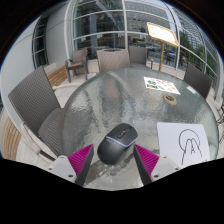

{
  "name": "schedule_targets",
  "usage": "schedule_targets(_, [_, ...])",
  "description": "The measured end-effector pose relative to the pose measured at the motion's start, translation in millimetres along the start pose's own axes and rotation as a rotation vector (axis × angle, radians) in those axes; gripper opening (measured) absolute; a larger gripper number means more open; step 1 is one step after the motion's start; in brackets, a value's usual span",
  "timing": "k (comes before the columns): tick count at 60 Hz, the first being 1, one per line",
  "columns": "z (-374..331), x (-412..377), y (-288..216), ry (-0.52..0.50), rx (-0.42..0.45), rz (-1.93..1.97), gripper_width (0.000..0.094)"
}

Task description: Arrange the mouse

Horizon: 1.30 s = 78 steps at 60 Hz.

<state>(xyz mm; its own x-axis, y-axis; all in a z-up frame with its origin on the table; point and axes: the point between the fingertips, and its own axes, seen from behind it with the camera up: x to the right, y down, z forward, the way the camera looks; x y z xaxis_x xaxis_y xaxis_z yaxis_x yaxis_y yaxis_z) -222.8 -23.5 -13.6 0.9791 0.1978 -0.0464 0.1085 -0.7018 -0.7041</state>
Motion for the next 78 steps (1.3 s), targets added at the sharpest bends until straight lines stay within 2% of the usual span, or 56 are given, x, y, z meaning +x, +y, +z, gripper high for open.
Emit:
schedule_targets(2, [6,0,-8,0.006,0.003,-0.008,0.08])
schedule_targets(11, [31,-15,-30,-0.009,-0.009,-0.044,0.0687])
schedule_targets(20, [45,-18,-39,0.001,-0.03,-0.033,0.0497])
schedule_targets(34, [46,-16,-37,0.034,-0.083,0.008,0.031])
schedule_targets(40, [40,-19,-42,0.009,-0.128,0.015,0.0311])
schedule_targets(44, [17,-10,-79,-0.007,-0.07,0.028,0.0312])
schedule_targets(54, [-93,63,-214,0.048,0.19,-0.011,0.0313])
schedule_targets(61, [-158,132,-259,0.109,0.319,-0.015,0.0314])
schedule_targets(65, [-177,170,-252,0.133,0.343,-0.015,0.0313])
schedule_targets(68, [-174,196,-238,0.146,0.329,0.0,0.0312])
schedule_targets(73, [-149,236,-183,0.166,0.228,0.029,0.031])
schedule_targets(75, [-138,244,-145,0.174,0.185,0.035,0.031])
schedule_targets(78, [-113,257,-120,0.162,0.114,0.055,0.031])
